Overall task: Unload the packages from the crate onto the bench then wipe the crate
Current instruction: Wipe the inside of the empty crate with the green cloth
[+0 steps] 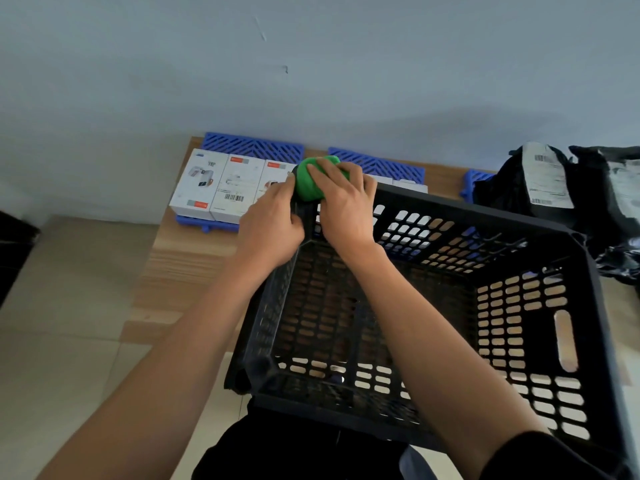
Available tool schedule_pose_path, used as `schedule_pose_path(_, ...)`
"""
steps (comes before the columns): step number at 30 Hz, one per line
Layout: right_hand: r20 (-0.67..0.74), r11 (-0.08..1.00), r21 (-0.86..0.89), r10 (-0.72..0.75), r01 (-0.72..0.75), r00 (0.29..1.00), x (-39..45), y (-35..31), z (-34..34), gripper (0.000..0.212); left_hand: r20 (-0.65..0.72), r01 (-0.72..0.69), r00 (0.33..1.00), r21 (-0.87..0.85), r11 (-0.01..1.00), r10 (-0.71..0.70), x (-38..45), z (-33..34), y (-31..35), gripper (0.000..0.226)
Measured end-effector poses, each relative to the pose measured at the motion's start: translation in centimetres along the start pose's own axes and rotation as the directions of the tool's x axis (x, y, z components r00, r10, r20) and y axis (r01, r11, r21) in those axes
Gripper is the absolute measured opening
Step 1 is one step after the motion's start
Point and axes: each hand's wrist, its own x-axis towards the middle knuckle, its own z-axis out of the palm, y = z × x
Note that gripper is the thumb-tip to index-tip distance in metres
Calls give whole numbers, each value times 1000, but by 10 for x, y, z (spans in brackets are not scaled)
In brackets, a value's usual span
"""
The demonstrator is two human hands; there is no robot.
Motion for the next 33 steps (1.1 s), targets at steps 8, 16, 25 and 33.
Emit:
schedule_pose_path(8,-184,982,6,189,-191,965,-35,57,-21,51,8,-15,1000,24,1000,15,-1,1,-4,67)
schedule_pose_path(16,-209,933,47,358,-356,910,-65,112,-53,51,43,-101,995,285,953,92,1,3,5,76)
schedule_pose_path(25,-107,974,55,227,-222,968,-56,97,-49,63,203,-411,910,322,853,362,18,46,89,76)
schedule_pose_path(33,-193,942,106,333,-318,923,-77,143,-58,60,151,-422,907,302,855,394,13,61,82,75)
